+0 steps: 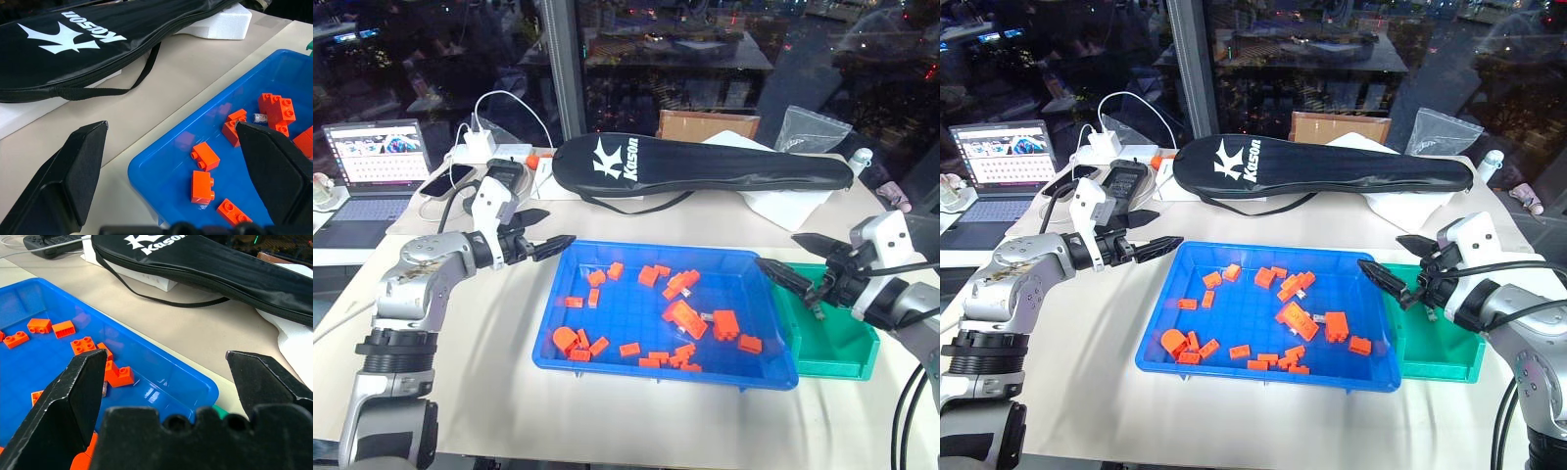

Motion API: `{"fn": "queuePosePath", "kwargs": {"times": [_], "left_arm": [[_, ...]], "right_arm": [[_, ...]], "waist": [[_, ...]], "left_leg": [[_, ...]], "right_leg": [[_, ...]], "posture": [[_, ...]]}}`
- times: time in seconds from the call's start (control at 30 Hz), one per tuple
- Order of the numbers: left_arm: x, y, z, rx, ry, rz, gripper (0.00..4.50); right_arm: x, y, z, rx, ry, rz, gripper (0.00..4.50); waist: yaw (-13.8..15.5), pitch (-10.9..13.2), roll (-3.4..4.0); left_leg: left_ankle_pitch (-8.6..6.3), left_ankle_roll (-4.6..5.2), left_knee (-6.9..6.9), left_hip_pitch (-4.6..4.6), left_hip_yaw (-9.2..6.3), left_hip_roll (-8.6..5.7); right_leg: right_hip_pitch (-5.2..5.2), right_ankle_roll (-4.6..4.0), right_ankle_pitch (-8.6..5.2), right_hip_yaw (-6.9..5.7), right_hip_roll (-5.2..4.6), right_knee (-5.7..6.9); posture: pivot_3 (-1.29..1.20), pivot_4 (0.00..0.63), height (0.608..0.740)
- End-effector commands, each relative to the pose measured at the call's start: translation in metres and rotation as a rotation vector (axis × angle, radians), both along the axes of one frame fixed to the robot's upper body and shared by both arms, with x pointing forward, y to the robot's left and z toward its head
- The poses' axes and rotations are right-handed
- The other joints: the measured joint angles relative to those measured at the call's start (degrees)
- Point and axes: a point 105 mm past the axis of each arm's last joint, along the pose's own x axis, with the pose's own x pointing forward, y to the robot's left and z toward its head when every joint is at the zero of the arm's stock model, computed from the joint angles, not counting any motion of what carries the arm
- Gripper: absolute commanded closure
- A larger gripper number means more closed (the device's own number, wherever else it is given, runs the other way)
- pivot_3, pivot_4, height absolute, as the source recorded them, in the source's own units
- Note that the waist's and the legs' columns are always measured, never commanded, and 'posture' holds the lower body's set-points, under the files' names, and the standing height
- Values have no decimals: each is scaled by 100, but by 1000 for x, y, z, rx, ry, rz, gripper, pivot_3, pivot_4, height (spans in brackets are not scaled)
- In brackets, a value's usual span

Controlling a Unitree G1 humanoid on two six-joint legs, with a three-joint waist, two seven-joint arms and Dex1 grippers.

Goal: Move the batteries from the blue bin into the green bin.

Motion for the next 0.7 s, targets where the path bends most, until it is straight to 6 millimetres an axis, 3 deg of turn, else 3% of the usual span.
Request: {"fn": "queuePosePath", "kwargs": {"times": [0.03, 0.17, 0.3, 0.53, 0.7], "left_arm": [[-3, -7, 18, 10, -41, -78, 0], [-18, -35, 33, 36, -23, -295, 0], [-29, -51, 32, 146, -14, -414, 0], [-30, -57, 31, 253, -17, -416, 0], [-32, -58, 19, 289, -14, -407, 0]], "right_arm": [[-4, 3, 12, -56, -13, 23, 11], [-8, 33, 21, -153, 69, 172, 11], [-4, 56, 24, -285, 112, 267, 11], [4, 73, 2, -392, 194, 329, 11], [4, 75, -42, -467, 356, 357, 11]], "waist": [[0, 0, 0], [-2, 7, 1], [-37, 7, 2], [-68, 8, 1], [-64, 8, 0]], "left_leg": [[0, 0, 0, 0, 0, 0], [1, 0, 5, -10, 0, -1], [0, 1, -1, -2, 0, 0], [-10, 17, 1, -15, -1, 1], [-10, 18, 4, -11, -1, 2]], "right_leg": [[0, 0, 0, 0, 0, 0], [-6, 0, 0, 1, 0, 1], [-3, -5, -3, 2, 2, 0], [-12, -15, -7, 2, 3, 0], [-9, -13, -8, 1, 3, 1]], "posture": [[0, 150, 736], [0, 150, 736], [0, 150, 736], [0, 150, 736], [0, 150, 736]]}}
